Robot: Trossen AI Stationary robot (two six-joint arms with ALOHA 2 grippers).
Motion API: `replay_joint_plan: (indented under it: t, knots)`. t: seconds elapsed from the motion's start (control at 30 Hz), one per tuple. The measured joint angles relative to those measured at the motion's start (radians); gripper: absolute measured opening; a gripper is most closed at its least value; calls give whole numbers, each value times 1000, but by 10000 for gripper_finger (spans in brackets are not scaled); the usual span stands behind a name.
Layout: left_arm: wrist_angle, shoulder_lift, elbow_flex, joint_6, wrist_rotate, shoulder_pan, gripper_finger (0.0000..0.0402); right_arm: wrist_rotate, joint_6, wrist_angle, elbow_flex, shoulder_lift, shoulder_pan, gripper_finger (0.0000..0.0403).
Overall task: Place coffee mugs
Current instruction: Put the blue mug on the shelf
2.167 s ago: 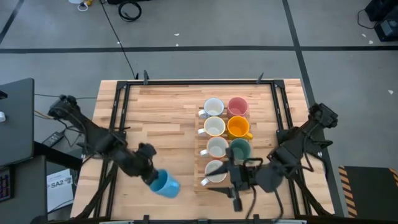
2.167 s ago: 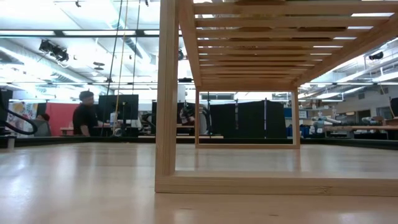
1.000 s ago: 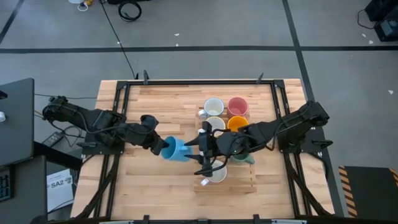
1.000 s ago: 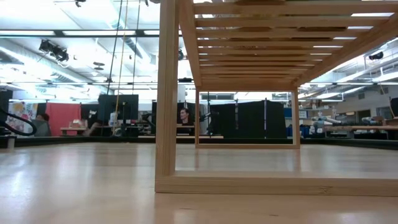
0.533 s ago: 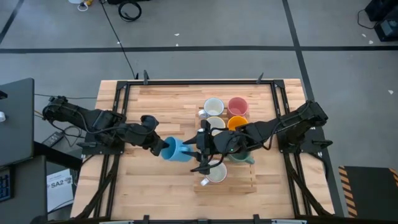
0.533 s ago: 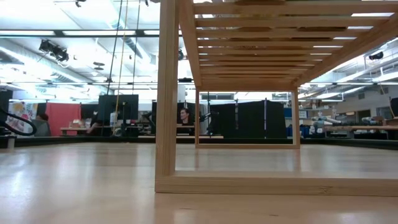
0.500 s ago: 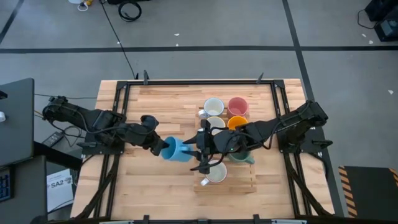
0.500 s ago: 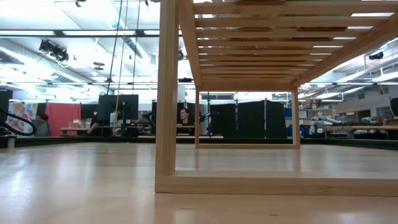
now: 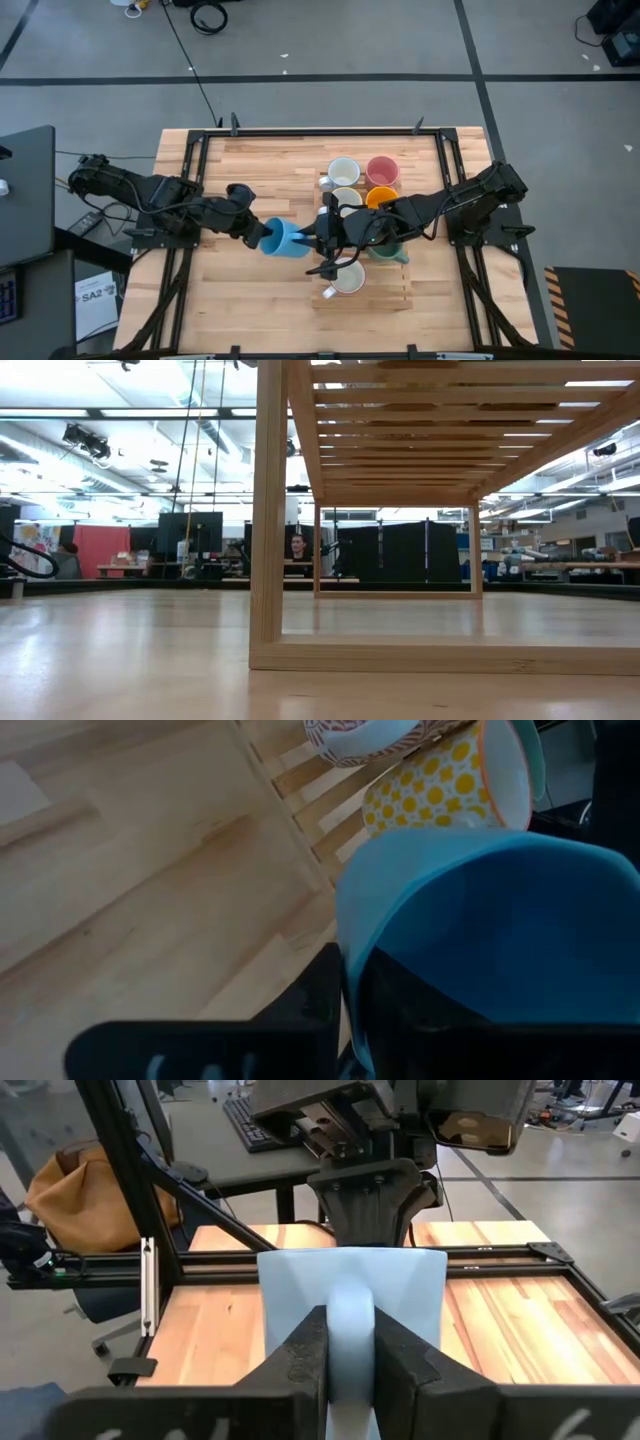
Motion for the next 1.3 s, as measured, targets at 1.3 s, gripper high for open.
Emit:
replay_joint_plan:
  t: [1.3]
  knots:
    - [-2, 0, 0, 5, 10, -3, 107, -29, 4, -11, 0, -7, 11, 55]
